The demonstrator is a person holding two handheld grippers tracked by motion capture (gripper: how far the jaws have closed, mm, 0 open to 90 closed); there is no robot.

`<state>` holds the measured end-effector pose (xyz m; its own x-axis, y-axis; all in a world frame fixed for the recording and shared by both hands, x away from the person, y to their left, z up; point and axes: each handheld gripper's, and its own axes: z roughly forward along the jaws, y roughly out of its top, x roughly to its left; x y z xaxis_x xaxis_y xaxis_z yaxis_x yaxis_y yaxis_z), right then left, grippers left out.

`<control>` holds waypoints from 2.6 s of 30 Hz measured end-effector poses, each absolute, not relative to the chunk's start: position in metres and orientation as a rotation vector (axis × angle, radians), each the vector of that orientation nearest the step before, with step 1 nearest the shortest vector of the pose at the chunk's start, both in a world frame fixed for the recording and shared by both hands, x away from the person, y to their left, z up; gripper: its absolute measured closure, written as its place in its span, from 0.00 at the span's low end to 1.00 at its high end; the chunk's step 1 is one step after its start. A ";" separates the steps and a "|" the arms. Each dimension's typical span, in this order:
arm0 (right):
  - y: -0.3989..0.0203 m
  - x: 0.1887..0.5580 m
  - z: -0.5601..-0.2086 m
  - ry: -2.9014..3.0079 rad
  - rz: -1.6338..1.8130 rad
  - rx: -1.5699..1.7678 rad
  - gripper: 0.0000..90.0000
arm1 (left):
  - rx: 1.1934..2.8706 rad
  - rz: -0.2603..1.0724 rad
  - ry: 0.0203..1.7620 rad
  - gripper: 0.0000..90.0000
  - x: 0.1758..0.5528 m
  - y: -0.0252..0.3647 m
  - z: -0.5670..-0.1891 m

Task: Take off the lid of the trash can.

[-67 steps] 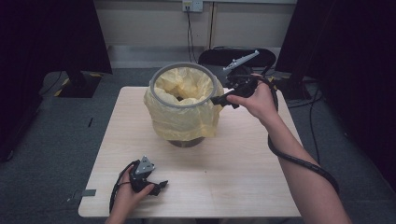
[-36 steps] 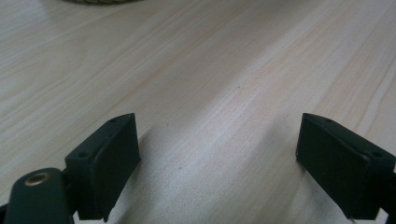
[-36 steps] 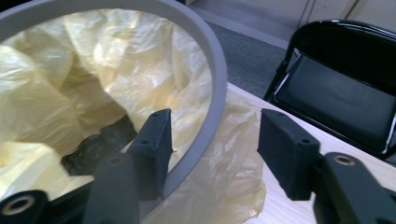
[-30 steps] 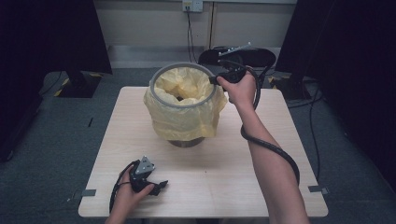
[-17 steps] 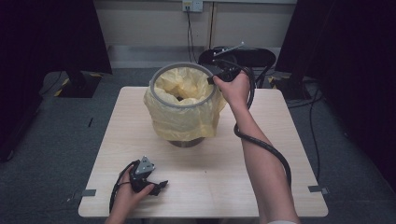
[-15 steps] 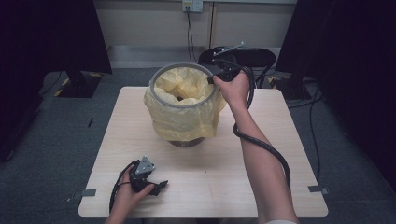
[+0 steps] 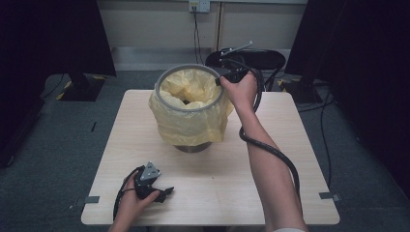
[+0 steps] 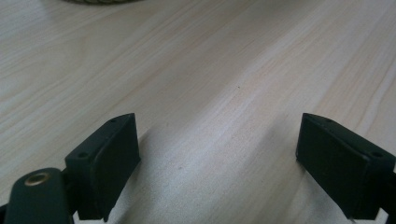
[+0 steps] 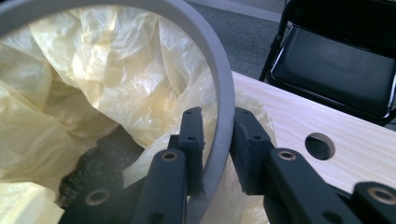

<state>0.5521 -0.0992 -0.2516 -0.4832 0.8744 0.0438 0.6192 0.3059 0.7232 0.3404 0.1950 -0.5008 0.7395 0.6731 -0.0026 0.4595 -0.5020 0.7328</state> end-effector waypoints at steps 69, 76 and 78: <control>-0.157 0.537 -0.211 2.221 1.391 1.568 0.93 | 2.204 0.356 0.843 0.07 0.341 0.191 -0.502; -0.164 0.530 -0.214 2.271 1.393 1.533 0.93 | 2.204 0.356 0.842 0.07 0.341 0.191 -0.502; -0.167 0.528 -0.216 2.278 1.386 1.534 0.93 | 2.205 0.356 0.842 0.07 0.341 0.191 -0.502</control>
<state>0.5279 -0.1666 -0.2156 -0.5013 0.7670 0.4005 0.7082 0.0978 0.6992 0.3408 0.1910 -0.5015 0.7464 0.6654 -0.0037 0.4610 -0.5131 0.7240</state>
